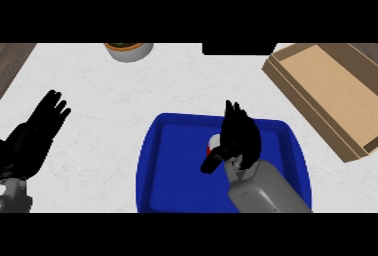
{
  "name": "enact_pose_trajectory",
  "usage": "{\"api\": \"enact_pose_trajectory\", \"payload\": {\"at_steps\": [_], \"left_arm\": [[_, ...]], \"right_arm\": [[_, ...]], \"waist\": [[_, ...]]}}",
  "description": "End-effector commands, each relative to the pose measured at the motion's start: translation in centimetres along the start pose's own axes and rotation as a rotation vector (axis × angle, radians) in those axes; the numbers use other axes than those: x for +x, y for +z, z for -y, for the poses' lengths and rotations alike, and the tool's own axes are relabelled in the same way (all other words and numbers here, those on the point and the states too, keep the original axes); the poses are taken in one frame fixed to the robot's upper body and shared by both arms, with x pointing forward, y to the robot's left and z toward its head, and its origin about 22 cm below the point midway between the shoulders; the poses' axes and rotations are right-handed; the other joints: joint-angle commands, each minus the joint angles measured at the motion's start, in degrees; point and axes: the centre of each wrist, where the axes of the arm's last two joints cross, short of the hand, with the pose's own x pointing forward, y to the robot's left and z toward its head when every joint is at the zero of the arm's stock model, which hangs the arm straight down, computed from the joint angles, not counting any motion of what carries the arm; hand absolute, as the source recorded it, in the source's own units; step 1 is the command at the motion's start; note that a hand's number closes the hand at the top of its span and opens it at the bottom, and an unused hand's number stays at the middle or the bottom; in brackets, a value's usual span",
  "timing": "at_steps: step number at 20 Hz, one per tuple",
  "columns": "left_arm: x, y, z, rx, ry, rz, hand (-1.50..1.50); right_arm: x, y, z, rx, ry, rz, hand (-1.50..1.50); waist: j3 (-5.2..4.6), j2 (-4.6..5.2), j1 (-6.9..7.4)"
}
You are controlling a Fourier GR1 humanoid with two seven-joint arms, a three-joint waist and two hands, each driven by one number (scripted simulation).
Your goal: Pick the can from the tray and place it in the cardboard box
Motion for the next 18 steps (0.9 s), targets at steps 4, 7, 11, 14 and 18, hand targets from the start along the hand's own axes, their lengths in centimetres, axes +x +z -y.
{"api": "enact_pose_trajectory", "payload": {"at_steps": [4,7,11,14,18], "left_arm": [[-0.6,0.7,-1.7,0.001,-0.006,-0.006,0.0],[-0.9,0.2,1.2,-0.004,-0.005,-0.011,0.0],[0.9,1.1,-1.5,0.003,-0.017,0.007,0.0],[0.4,0.9,-0.1,-0.002,-0.001,0.006,0.0],[-2.6,1.0,1.0,-0.001,-0.014,0.0,0.0]], "right_arm": [[-0.4,0.2,-1.7,0.024,0.06,-0.227,-1.5],[0.8,-0.3,-1.3,0.051,0.06,-0.223,-1.5],[0.4,-0.1,-1.8,0.088,0.061,-0.235,-1.5],[-0.1,-1.2,-2.2,0.068,0.059,-0.24,-1.5],[1.0,-2.1,-2.2,0.077,0.064,-0.252,-1.5]], "waist": [[0.0,-0.12,-0.13],[0.02,0.03,0.08],[0.03,-0.14,0.45],[0.04,-0.04,0.06],[0.01,0.15,0.45]]}}
